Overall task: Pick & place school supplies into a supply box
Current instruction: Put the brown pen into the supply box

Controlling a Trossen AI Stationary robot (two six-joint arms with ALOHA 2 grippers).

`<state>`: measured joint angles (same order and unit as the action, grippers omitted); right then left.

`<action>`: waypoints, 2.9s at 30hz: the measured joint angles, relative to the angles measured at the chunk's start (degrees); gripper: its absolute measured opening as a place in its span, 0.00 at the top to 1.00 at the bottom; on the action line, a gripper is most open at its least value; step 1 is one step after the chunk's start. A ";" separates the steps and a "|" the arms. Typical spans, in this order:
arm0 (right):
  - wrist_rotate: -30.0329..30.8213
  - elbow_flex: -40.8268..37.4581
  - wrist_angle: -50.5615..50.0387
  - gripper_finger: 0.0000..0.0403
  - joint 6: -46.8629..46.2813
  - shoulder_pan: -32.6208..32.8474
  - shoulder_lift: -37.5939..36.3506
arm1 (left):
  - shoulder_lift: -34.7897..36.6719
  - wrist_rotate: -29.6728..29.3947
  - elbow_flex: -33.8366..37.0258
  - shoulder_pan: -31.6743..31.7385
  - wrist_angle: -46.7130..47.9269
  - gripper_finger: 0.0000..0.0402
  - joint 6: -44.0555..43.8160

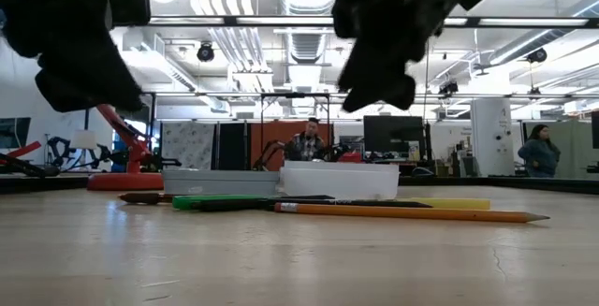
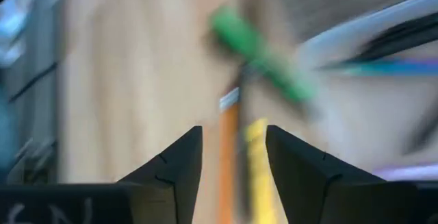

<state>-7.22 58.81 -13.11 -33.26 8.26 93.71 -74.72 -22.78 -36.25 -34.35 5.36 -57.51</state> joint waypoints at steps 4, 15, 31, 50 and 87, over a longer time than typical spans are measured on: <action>-4.92 0.02 -0.62 0.67 -4.61 2.51 1.77 | 0.00 0.04 0.02 0.02 3.29 0.85 -0.18; 14.60 1.37 3.22 0.80 -22.56 2.13 10.34 | 0.00 0.05 0.78 0.28 3.94 0.85 -2.90; 20.95 7.47 -0.21 0.80 -7.56 -1.80 8.17 | 0.00 -0.23 2.72 0.68 4.14 0.85 5.18; 28.85 16.30 -39.25 0.55 7.06 3.29 3.52 | -1.66 4.81 -0.35 12.33 3.60 0.63 37.87; 43.68 11.19 -39.17 0.60 -5.76 3.51 -4.85 | -22.44 20.44 -20.81 18.60 26.86 0.97 45.52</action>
<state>36.45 70.00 -52.28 -39.02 11.77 88.86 -97.16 -2.34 -57.06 -15.75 32.21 -11.99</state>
